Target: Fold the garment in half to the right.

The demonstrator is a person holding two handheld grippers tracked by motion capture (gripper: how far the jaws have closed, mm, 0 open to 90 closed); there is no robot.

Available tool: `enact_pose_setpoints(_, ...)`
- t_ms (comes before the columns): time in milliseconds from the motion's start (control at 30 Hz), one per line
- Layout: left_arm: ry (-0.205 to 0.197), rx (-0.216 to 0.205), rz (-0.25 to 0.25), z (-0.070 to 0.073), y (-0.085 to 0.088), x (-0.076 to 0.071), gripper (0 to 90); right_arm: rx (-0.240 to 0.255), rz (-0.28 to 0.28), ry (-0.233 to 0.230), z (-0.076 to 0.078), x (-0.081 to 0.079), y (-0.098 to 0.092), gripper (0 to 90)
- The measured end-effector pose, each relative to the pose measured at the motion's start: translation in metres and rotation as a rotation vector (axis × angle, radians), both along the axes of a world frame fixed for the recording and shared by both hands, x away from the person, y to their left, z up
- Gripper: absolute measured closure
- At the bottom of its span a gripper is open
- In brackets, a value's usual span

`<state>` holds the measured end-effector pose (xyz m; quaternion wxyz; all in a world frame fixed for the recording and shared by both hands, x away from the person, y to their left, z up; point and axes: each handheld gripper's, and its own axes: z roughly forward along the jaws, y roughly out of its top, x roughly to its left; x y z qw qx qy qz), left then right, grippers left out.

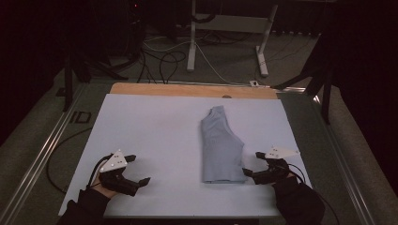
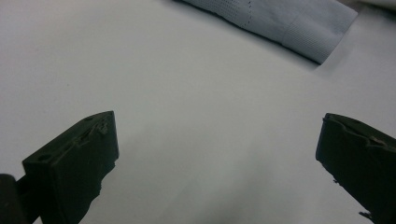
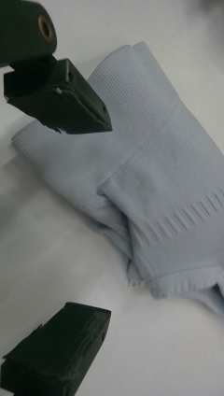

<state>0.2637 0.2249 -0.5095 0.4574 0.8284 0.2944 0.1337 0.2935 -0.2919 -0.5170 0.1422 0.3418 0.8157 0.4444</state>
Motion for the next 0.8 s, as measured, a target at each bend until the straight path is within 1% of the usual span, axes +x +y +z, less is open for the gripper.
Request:
enact_pose_setpoints(33, -0.001, 0.002, 0.0, 0.0, 0.0, 0.0, 0.3, -0.004, -0.014, 0.002, -0.002, -0.001, -0.001, 9.2)
enact_pose_setpoints(100, 0.004, -0.002, 0.005, -0.001, 0.0, 0.001, 0.3, -0.021, -0.044, -0.011, -0.005, -0.004, -0.002, 9.2)
enact_pose_setpoints(167, 0.004, -0.002, 0.006, -0.001, 0.0, 0.001, 0.3, -0.013, -0.055, -0.001, -0.009, -0.006, -0.004, 9.2)
enact_pose_setpoints(267, 0.002, 0.004, 0.006, -0.002, 0.0, 0.001, 0.3, -0.028, -0.068, -0.008, -0.011, -0.009, -0.006, 9.3)
enact_pose_setpoints(300, 0.002, 0.002, 0.008, -0.002, 0.0, 0.001, 0.3, -0.022, -0.074, -0.012, -0.011, -0.008, -0.006, 9.3)
enact_pose_setpoints(433, -0.003, 0.004, 0.008, -0.001, 0.0, 0.001, 0.3, -0.008, -0.085, -0.038, -0.011, -0.006, -0.006, 9.3)
enact_pose_setpoints(500, -0.003, 0.005, 0.008, -0.001, 0.0, 0.001, 0.3, -0.007, -0.086, -0.04, -0.013, -0.004, -0.006, 9.3)
enact_pose_setpoints(600, -0.003, 0.009, 0.009, -0.002, 0.001, 0.001, 0.3, -0.031, -0.078, -0.036, -0.014, -0.003, -0.003, 9.3)
enact_pose_setpoints(800, -0.003, 0.006, 0.014, -0.002, 0.001, 0.002, 0.3, -0.024, -0.08, -0.037, -0.014, -0.003, -0.005, 9.4)
